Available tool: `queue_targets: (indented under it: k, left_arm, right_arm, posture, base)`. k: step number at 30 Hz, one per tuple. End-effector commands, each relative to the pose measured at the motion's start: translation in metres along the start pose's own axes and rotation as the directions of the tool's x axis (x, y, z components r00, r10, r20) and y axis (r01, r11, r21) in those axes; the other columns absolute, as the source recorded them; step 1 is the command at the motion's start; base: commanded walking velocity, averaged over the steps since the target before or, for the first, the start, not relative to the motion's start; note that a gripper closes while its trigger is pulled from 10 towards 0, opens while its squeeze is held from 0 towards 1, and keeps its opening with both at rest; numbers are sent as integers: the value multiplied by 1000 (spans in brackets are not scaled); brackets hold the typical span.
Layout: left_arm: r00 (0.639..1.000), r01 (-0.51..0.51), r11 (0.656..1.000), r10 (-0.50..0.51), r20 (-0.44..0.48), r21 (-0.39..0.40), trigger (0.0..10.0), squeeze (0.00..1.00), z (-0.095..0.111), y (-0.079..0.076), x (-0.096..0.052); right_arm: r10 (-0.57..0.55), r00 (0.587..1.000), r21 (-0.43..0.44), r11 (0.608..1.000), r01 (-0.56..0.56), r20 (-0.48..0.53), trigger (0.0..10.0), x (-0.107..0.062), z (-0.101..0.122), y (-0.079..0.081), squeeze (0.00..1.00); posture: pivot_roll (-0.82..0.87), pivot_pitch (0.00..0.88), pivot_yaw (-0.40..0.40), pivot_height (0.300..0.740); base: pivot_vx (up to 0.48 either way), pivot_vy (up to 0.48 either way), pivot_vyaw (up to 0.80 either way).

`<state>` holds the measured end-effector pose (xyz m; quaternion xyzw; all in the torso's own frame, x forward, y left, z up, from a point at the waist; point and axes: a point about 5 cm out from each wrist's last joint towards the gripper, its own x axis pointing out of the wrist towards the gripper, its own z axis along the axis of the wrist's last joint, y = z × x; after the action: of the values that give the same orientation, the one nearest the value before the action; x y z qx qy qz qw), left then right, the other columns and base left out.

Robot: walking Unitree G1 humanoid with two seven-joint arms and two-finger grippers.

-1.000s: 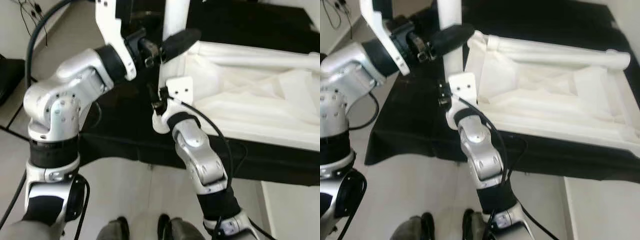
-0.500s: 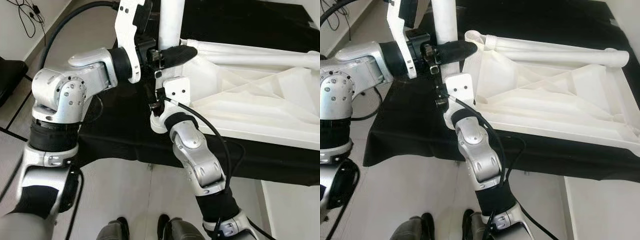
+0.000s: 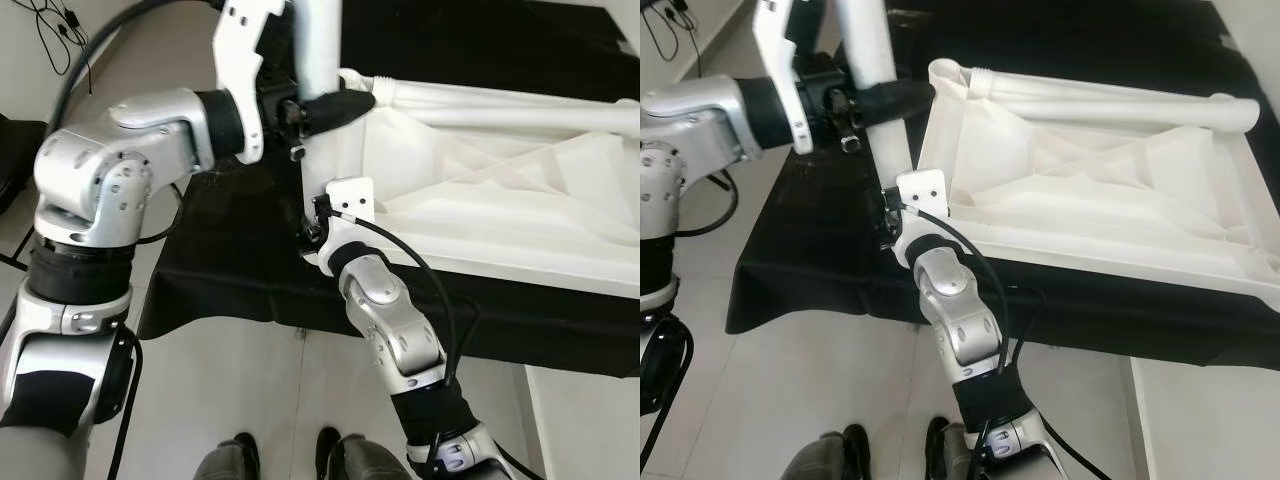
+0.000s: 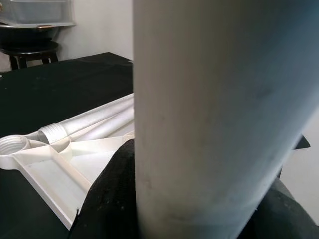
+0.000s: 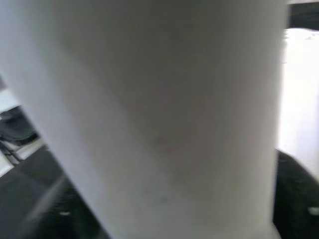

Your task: Building children table

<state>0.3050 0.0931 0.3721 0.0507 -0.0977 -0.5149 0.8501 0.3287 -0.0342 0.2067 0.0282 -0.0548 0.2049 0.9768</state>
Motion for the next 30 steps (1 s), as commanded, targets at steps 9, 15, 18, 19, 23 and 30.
queue_targets:
  k: [9,15,18,19,23,30]
  left_arm:
    - [987,146,989,-148,-55,-34,0,0,-17,-22,10]
    - [986,154,987,-156,-56,-40,0,0,-19,-23,11]
    - [986,158,986,-161,-54,-46,0,0,-20,-24,11]
    - [986,158,986,-161,-54,-46,0,0,-20,-24,11]
    - [986,158,986,-161,-50,-51,0,0,-21,-25,10]
    - [987,152,987,-154,-42,-54,0,0,-21,-24,11]
  right_arm:
    - [376,921,-62,926,-372,99,10000,37,56,-16,0]
    - [487,869,-161,868,-470,86,10000,46,81,-23,0]
    - [585,807,-196,803,-563,76,10000,48,92,-17,0]
    - [585,807,-196,803,-563,76,10000,48,92,-17,0]
    - [700,711,-192,709,-679,71,0,48,99,-9,0]
    - [813,582,-202,575,-792,32,0,47,99,-3,0]
  posture:
    - [-161,232,-41,740]
    - [-161,237,-41,740]
    - [-161,240,-44,740]
    - [-161,240,-44,740]
    - [-163,246,-46,740]
    - [-166,253,-52,740]
  base:
    - [0,0,0]
    - [0,0,0]
    - [0,0,0]
    - [0,0,0]
    - [0,0,0]
    - [0,0,0]
